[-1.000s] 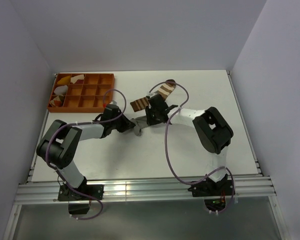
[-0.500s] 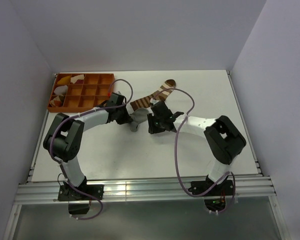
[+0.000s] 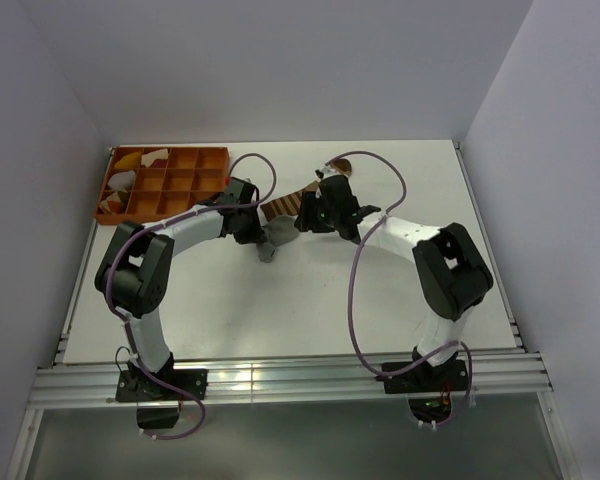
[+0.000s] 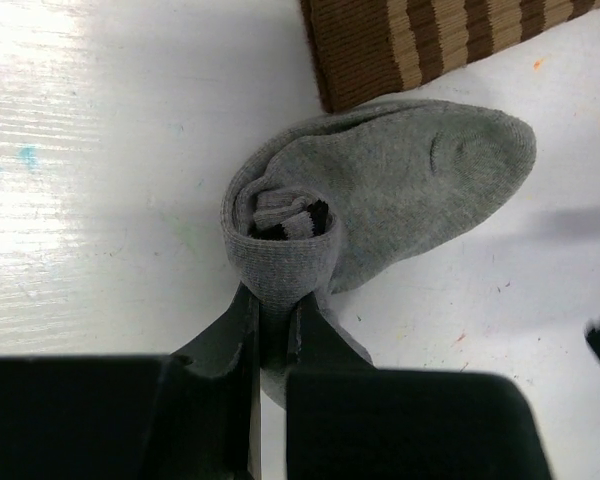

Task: Roll the socks
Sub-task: Roll the sock at the center of the board.

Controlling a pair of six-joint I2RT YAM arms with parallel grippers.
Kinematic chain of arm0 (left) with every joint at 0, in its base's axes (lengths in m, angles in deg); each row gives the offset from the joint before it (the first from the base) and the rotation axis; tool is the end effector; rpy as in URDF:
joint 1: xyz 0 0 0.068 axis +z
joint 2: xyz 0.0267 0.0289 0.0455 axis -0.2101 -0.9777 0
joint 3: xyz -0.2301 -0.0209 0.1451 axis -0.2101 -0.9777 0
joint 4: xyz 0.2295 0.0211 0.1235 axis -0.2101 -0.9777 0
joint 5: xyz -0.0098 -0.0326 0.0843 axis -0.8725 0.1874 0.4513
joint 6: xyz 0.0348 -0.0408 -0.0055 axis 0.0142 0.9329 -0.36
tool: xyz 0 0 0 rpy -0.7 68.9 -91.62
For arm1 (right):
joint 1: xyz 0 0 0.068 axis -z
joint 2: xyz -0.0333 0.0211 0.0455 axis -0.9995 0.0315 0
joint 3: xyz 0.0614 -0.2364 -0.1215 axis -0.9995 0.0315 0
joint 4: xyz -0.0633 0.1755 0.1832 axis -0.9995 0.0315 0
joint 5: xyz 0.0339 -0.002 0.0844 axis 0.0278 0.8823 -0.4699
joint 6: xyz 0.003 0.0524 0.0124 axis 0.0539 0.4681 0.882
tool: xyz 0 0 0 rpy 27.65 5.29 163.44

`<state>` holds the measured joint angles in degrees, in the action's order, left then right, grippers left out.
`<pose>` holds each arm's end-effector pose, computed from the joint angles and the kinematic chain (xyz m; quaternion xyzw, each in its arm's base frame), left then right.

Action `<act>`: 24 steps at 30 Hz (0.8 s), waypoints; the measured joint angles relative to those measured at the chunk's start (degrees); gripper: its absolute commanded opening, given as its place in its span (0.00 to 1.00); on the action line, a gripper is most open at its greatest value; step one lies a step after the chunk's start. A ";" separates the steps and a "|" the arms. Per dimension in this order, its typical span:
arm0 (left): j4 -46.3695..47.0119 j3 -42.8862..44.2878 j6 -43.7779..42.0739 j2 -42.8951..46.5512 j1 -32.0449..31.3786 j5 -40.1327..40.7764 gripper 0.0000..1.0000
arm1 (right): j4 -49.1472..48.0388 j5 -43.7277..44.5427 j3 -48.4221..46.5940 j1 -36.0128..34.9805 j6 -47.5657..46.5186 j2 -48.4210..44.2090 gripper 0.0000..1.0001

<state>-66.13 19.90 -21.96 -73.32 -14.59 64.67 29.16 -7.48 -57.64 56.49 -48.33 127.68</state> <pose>0.3449 -0.1747 0.1722 -0.1017 0.9518 -0.1685 0.2354 0.3264 0.2055 0.2065 -0.0635 0.8929 0.2506 0.3687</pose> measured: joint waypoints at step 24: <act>3.10 -2.56 -1.25 1.09 0.61 -3.08 0.00 | -7.06 -13.90 -8.17 3.52 3.93 18.43 0.00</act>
<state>-63.03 17.34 -23.21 -72.22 -13.98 61.59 22.10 -21.38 -65.81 60.01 -44.40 146.10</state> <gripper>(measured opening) 0.091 0.138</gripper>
